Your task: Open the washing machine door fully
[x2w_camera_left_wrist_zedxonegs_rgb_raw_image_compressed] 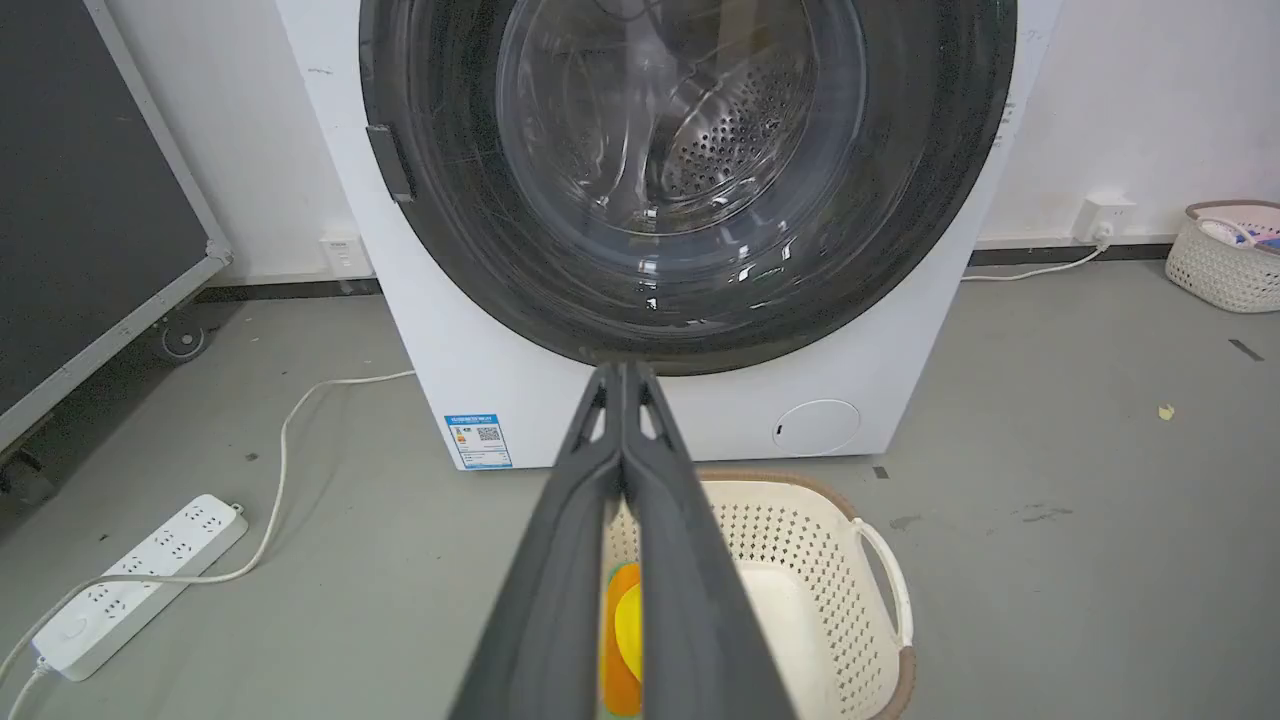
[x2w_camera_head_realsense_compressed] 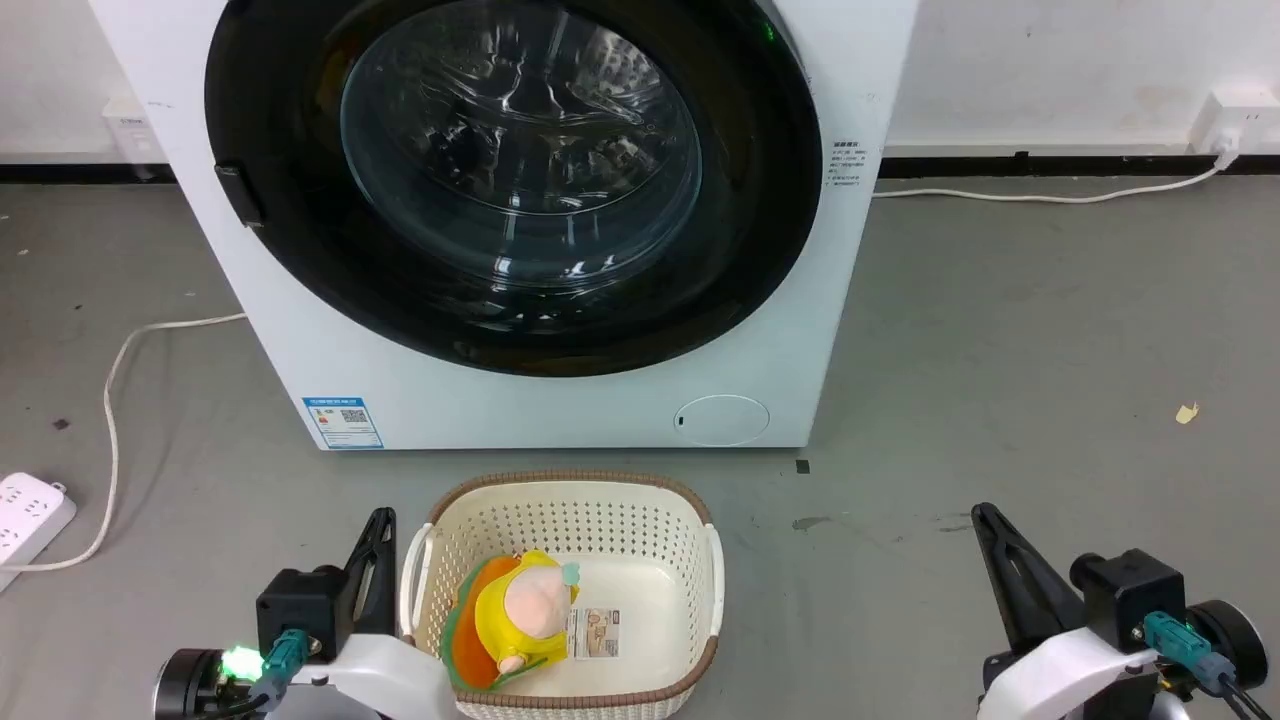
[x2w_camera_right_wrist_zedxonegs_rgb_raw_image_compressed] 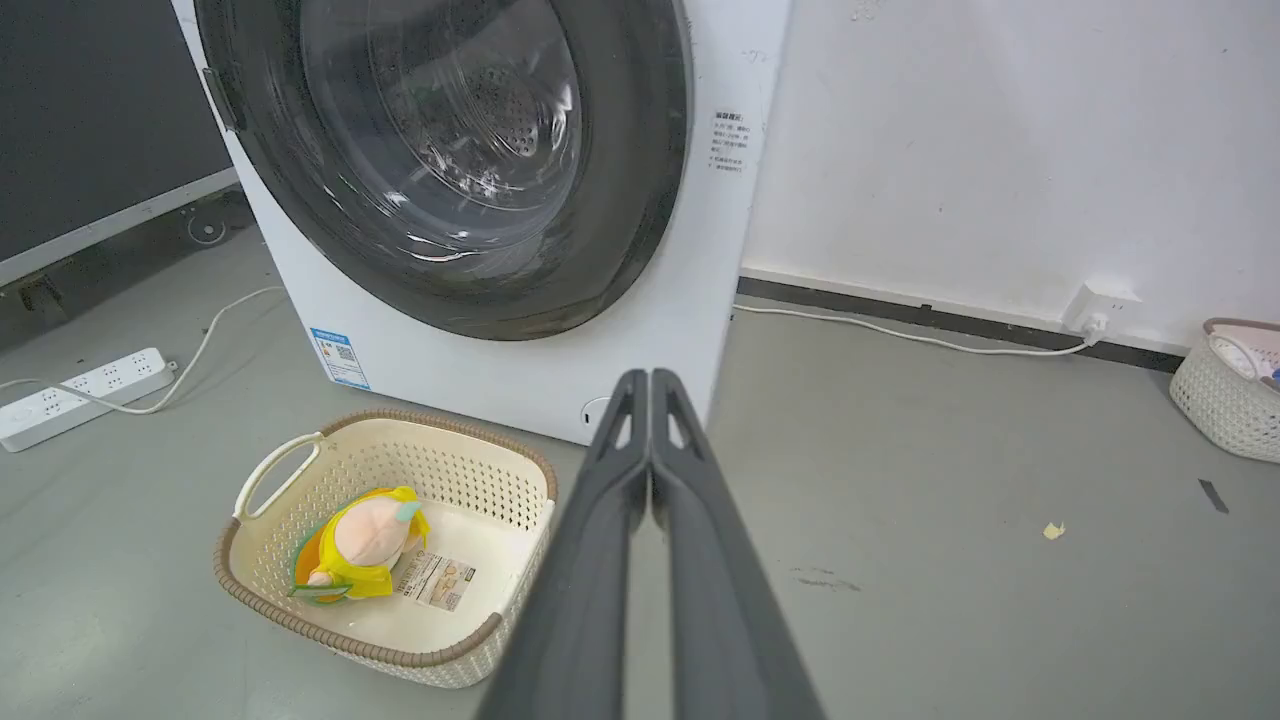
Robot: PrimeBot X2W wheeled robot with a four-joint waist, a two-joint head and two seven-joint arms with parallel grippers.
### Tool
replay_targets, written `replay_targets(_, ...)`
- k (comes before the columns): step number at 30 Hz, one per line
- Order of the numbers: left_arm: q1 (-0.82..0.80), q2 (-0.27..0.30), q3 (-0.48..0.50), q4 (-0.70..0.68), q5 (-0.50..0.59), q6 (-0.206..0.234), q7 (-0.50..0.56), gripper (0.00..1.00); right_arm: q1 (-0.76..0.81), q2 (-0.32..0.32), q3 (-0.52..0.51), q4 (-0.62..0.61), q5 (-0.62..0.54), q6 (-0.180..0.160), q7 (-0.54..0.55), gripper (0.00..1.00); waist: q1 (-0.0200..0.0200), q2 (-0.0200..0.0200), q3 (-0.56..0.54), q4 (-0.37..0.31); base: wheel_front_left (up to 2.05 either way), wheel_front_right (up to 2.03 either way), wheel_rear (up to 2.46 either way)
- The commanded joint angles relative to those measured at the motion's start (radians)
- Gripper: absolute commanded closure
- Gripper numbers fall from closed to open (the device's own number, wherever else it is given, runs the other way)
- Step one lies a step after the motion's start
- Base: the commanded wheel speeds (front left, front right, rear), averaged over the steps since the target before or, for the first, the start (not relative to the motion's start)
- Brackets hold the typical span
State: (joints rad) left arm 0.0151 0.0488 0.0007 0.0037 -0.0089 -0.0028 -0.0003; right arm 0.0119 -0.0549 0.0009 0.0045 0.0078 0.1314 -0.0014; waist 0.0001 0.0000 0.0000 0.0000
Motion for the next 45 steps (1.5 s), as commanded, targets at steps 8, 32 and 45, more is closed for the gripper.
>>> replay_targets(8, -0.015, 0.001, -0.001, -0.004, 0.009, 0.003, 0.000, 1.00, -0.012, 0.005, -0.001, -0.005, -0.008, -0.001, 0.001, 1.00, -0.0001, 0.0000, 0.000, 0.000, 0.00, 0.00, 0.00)
replay_targets(32, -0.015, 0.001, -0.001, -0.004, 0.009, 0.003, 0.000, 1.00, -0.012, 0.005, -0.001, -0.005, -0.008, -0.001, 0.001, 1.00, -0.0001, 0.0000, 0.000, 0.000, 0.00, 0.00, 0.00)
replay_targets(45, 0.002, 0.000, -0.008, 0.003, -0.003, 0.005, -0.014, 0.00, 0.002, 0.000, -0.001, 0.004, 0.003, 0.000, -0.014, 0.00, -0.0001, 0.0000, -0.002, -0.001, 0.00, 0.00, 0.00)
